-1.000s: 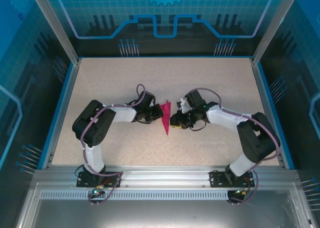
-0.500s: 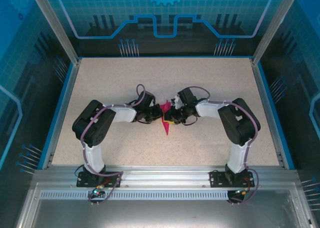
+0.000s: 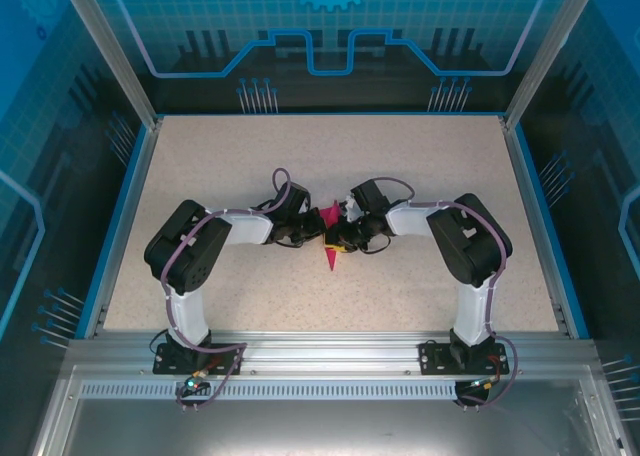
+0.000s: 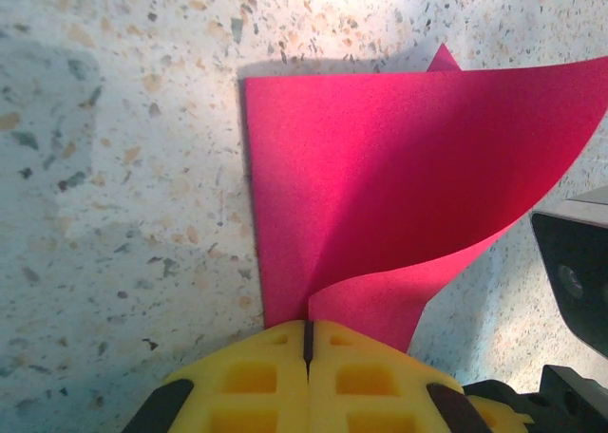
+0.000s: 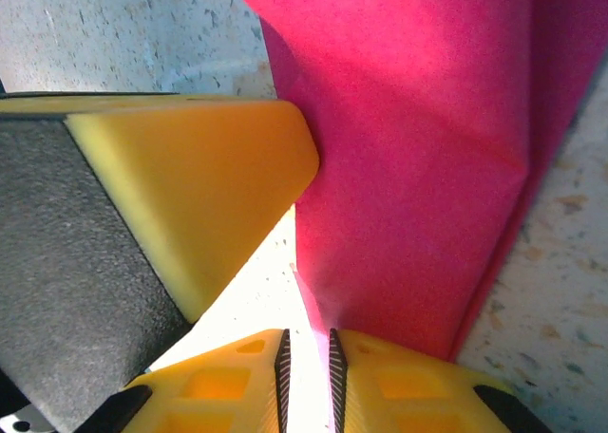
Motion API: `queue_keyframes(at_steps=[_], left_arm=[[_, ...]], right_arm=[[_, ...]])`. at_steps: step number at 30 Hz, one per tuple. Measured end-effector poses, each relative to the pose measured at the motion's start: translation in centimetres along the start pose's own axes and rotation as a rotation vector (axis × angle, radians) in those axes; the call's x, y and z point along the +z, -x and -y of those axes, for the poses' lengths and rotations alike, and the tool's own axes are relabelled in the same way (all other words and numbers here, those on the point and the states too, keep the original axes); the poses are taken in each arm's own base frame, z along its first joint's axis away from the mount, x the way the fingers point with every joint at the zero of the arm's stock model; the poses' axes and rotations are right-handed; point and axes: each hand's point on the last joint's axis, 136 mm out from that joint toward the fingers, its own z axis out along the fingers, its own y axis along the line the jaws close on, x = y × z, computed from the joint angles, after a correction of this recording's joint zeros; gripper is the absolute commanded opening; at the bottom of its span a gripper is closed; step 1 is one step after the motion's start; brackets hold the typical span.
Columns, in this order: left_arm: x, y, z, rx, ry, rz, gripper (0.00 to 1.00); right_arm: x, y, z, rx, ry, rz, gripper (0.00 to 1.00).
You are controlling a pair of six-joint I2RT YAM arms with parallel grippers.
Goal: Fold a paper plane with a square sheet of paper (fold left side to right side)
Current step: Fold the wing for the fifth time at the center of the table.
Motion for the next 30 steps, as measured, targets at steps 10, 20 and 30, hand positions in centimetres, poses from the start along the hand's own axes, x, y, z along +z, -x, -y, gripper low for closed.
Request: queue_keyframes(at_steps=[10,20,30], left_arm=[[0.0,0.0,0.0,0.000,0.001,0.000,0.00],[0.0,0.0,-0.1,-0.001,0.002,-0.001,0.00],[0.0,0.0,0.0,0.015,0.002,-0.001,0.00]], right_arm=[[0.1,-0.7,-0.1,-0.051,0.000,-0.005,0.22],[0.4,-5.1,-0.1,-0.087,-0.033,-0.083,0.23],[-3.3,-5.6,-0.6,-0.085,-0.011,-0.068,0.23]])
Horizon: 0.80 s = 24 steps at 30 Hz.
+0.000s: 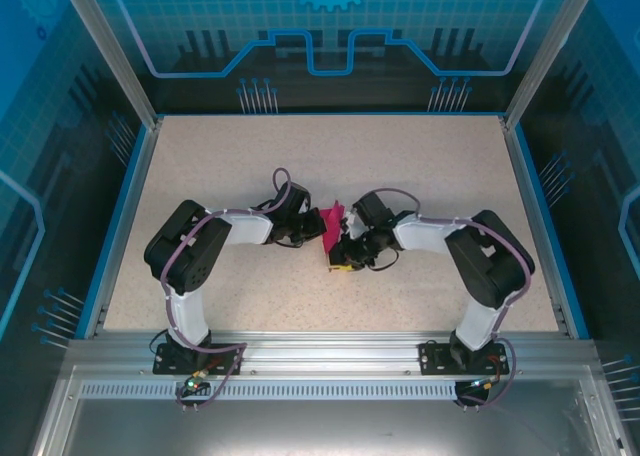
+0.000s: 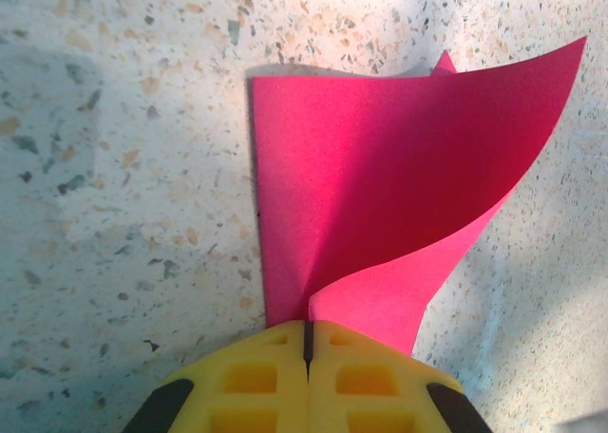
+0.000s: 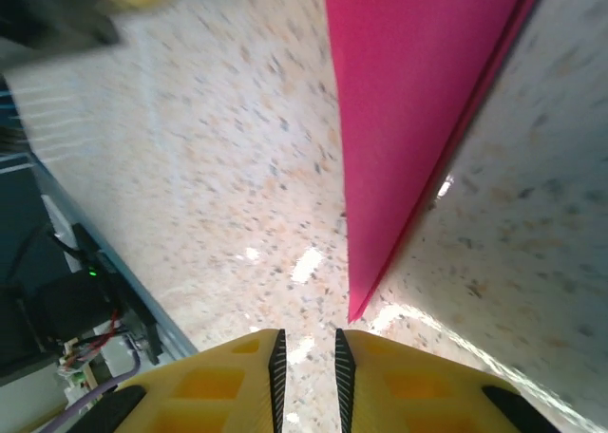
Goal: Fold a paper plane with a square sheet of paper (fold left side to right side)
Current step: Fold the wing for the fifth time at the center of the table.
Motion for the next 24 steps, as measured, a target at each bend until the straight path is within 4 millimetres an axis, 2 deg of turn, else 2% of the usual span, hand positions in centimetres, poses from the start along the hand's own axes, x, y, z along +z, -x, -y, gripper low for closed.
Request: queue_keyframes(at_steps=[2,4,6,9,12,18,24], left_arm=[[0.0,0.0,0.0,0.000,0.000,0.001,0.00],[0.0,0.0,0.0,0.000,0.000,0.000,0.00],[0.0,0.0,0.0,0.000,0.000,0.001,0.00],[0.0,0.1,0.0,0.001,0.003,0.004,0.00],[-0.1,0.2,-0.1,0.001,0.008,0.013,0.00],[-0.2,0.3,-0.2,0.001,0.013,0.020,0.00],[-0.1,0.3,-0.2,0.001,0.014,0.021,0.00]], right_arm=[[-2.1,2.0,-0.3,0.000,0.017,0.062,0.22],[-4.1,4.9,-0.7,-0.006,0.033,0.140,0.22],[-5.2,7.1,-1.2,-0.018,0.035,0.194,0.22],[-5.1,9.7,-2.1,-0.043,0.038,0.232,0.22],[-4.0,11.6,-1.6,-0.032,0.026,0.240,0.22],[-1.3,12.4,0.3,0.013,0.000,0.197,0.22],[-0.2,12.5,0.6,0.017,-0.004,0.176,0.22]])
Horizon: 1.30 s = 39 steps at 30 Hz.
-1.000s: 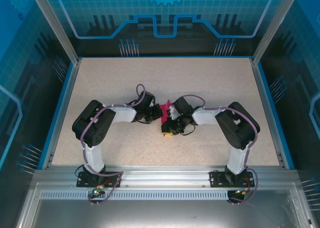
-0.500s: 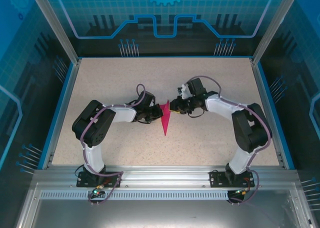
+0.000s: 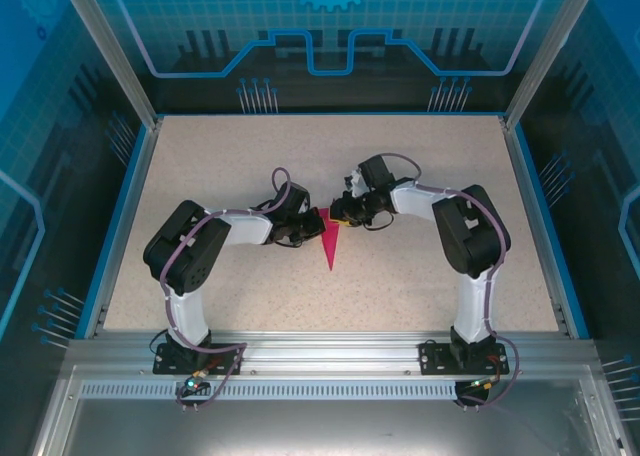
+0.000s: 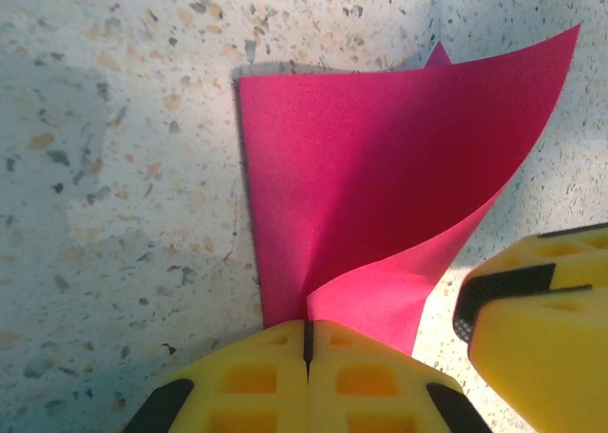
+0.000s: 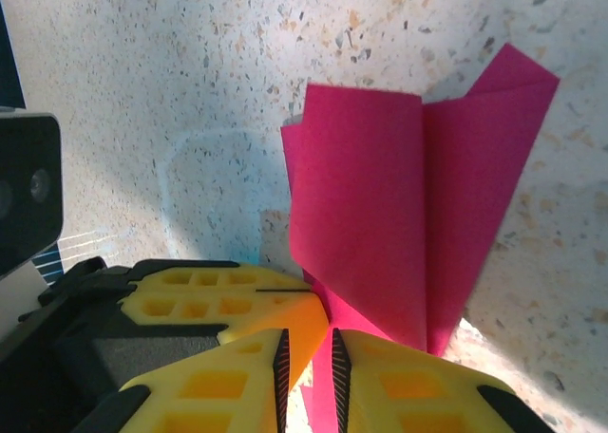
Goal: Fold a paper plane with a square sheet of paper (fold left side to right side)
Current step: Fold the wing for the fifth time at the center of the table.
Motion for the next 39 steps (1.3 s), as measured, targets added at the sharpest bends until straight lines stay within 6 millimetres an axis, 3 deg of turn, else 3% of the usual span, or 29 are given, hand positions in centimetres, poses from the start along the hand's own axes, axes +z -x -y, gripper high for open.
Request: queue_keyframes(at_steps=[6,13,24,39], left_arm=[[0.0,0.0,0.0,0.001,0.000,0.000,0.00],[0.0,0.0,0.0,0.002,0.001,0.000,0.00],[0.0,0.2,-0.1,0.002,0.005,0.009,0.00],[0.1,0.8,-0.2,0.003,0.006,0.035,0.00]], right_arm=[[1.1,1.3,0.5,-0.005,-0.026,0.005,0.22],[2.0,1.4,1.7,0.001,-0.068,-0.012,0.22],[2.2,2.0,1.6,-0.028,-0.085,-0.036,0.23],[2.4,4.5,1.5,-0.012,-0.076,-0.049,0.25]])
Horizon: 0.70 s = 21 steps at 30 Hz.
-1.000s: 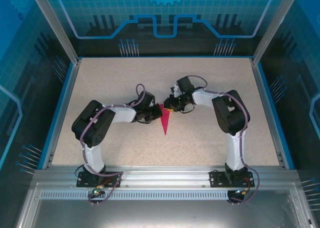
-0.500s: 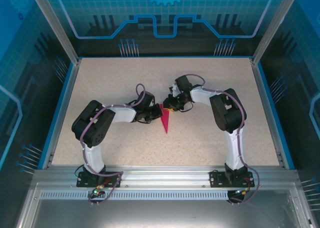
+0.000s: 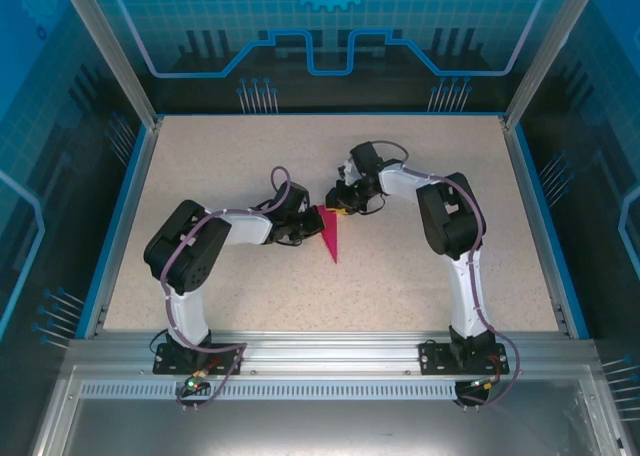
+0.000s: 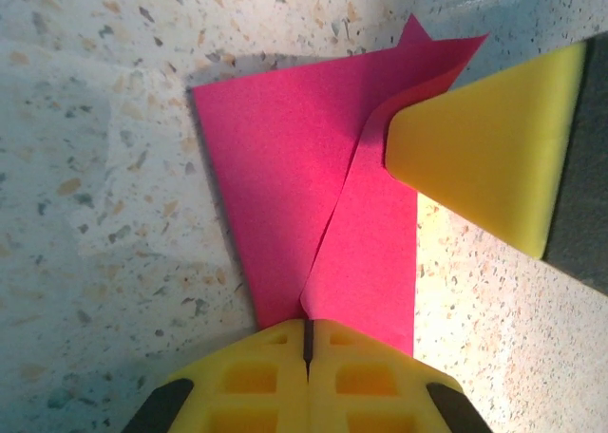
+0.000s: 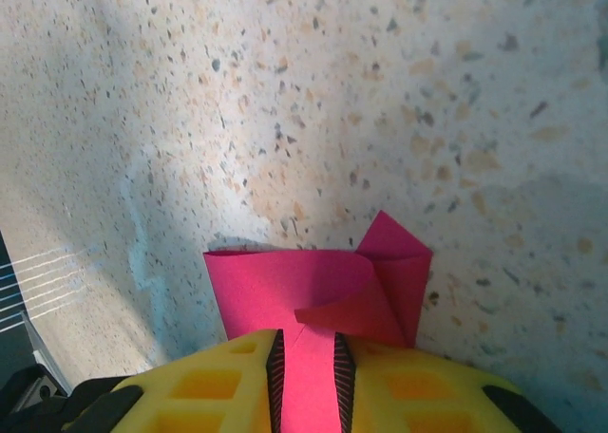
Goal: Fold a paper plane with a square sheet of paper (fold left side to right side)
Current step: Fold the wing for the fifth time at the center of the table.
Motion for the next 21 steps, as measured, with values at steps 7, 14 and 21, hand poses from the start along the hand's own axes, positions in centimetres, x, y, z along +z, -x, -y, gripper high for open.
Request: queue_keyframes(at_steps=[7,14,21], left_arm=[[0.0,0.2,-0.1,0.000,0.002,0.010,0.00],[0.0,0.3,-0.1,-0.001,0.003,0.011,0.00],[0.0,0.3,-0.1,-0.001,0.003,0.011,0.00]], right_arm=[[0.0,1.4,-0.1,0.008,0.008,0.008,0.26],[-0.5,4.8,0.7,0.013,0.001,0.069,0.29],[-0.6,4.9,0.7,0.015,-0.005,0.064,0.31]])
